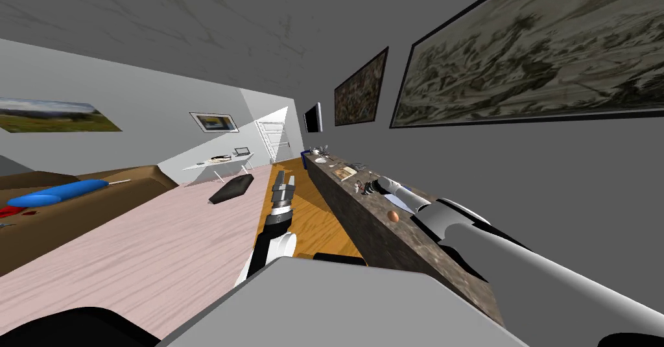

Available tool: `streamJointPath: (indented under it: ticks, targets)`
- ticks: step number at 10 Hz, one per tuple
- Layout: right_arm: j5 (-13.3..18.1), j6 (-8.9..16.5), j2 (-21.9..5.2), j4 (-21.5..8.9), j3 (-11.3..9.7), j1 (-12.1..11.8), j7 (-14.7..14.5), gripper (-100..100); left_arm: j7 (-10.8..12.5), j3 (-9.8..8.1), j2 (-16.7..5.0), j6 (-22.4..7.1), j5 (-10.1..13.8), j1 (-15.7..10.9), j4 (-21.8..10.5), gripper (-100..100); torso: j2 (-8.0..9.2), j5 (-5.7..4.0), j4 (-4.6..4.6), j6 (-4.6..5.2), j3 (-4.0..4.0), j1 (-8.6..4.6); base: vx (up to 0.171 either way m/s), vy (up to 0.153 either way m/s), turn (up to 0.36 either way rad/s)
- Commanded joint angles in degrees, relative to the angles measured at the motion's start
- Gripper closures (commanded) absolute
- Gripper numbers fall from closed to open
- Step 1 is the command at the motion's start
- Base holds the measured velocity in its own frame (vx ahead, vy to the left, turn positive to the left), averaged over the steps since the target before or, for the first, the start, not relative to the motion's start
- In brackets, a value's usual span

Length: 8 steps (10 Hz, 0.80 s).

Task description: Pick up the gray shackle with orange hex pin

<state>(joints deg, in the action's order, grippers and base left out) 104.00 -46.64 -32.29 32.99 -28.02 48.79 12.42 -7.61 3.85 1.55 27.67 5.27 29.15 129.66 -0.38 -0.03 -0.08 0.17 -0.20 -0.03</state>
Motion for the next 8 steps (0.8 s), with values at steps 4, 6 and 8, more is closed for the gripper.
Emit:
streamJointPath:
  ticks: [4, 6, 8]
  targets:
    - [-2.04, 0.18, -2.74, -1.00, 2.22, -2.38, -2.34, -100, 0.00, 0.00, 0.00, 0.00, 0.00, 0.00, 0.00, 0, 0.05, 0.01, 0.01, 0.01, 0.03, 0.04, -0.022, 0.016, 0.148]
    - [-3.86, 0.26, -5.63, -2.18, 4.28, -4.96, -3.79, -100, 0.00, 0.01, 0.00, 0.00, 0.00, -0.02, 0.00, 0, 0.05, -0.01, -0.02, -0.09, 0.01, 0.07, -0.035, 0.027, 0.309]
    - [-5.68, 0.35, -8.29, -1.69, 6.34, -7.54, -5.24, -100, 0.00, 0.00, 0.00, 0.00, 0.00, 0.00, 0.00, 0, -0.14, -0.11, -0.17, -0.05, -0.16, -0.01, -0.022, 0.029, 0.201]
